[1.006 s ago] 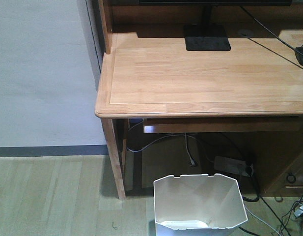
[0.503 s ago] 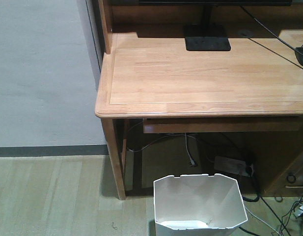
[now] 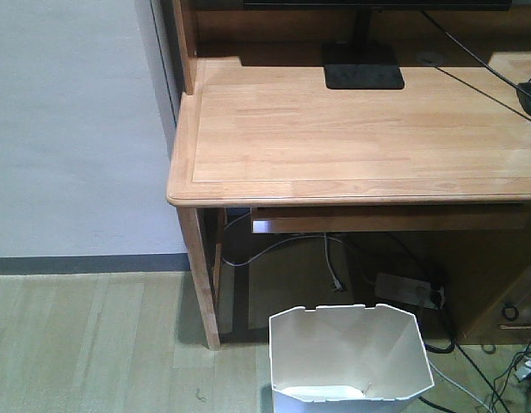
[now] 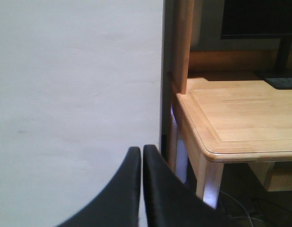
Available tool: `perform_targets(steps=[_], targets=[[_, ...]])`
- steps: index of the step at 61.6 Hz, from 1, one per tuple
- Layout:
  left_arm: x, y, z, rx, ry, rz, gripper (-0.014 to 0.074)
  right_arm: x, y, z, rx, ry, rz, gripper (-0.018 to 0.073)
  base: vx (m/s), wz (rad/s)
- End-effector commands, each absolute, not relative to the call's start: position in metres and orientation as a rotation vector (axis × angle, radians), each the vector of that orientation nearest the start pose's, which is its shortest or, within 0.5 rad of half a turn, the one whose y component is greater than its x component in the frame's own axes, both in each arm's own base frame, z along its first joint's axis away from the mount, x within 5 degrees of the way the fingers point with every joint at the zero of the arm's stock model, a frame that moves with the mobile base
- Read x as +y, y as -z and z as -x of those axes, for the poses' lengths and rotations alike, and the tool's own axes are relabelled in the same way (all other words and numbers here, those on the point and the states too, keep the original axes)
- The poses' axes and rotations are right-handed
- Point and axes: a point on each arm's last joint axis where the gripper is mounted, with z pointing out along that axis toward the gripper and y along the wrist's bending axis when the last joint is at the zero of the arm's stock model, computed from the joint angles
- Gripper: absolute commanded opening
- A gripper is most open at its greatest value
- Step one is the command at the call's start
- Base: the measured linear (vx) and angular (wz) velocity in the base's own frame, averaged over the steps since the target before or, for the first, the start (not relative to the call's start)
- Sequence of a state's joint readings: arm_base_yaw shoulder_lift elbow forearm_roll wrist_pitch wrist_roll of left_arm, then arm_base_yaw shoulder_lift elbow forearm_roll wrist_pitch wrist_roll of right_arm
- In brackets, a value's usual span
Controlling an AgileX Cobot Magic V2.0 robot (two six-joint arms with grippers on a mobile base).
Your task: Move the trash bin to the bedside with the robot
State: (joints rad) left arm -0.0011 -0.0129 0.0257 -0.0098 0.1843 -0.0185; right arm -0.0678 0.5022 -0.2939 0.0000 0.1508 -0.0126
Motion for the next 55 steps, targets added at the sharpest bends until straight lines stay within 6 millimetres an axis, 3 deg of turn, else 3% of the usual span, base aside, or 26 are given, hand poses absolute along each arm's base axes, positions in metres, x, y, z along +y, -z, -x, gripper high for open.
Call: perform_targets(steps=[1,20,30,45,55], targets=[[0.000,-0.190,-0.056,1.608,0.038,0.030,-0.0006,-0.008,-0.276,-0.114,1.751,0.067,-0.038,0.0468,0.00,0.00],[0.000,-0.190,-0.056,1.608,0.038,0.030,-0.0006,-0.008,-0.278,-0.115,1.727,0.040,-0.068,0.0466,0.00,0.00],[0.000,-0.190,-0.056,1.608,0.038,0.030,-0.0006,-0.008,-0.274,-0.121,1.807,0.028,-0.081,0.0466,0.00,0.00],[0.000,-0.190,-0.056,1.608,0.038,0.030,-0.0006,-0.009,-0.274,-0.157,2.032,-0.008,-0.118,0.0466,0.00,0.00],[0.000,-0.190,-0.056,1.608,0.038,0.030,-0.0006,-0.010,-0.261,-0.184,2.242,-0.025,-0.125,0.0466,0.00,0.00]])
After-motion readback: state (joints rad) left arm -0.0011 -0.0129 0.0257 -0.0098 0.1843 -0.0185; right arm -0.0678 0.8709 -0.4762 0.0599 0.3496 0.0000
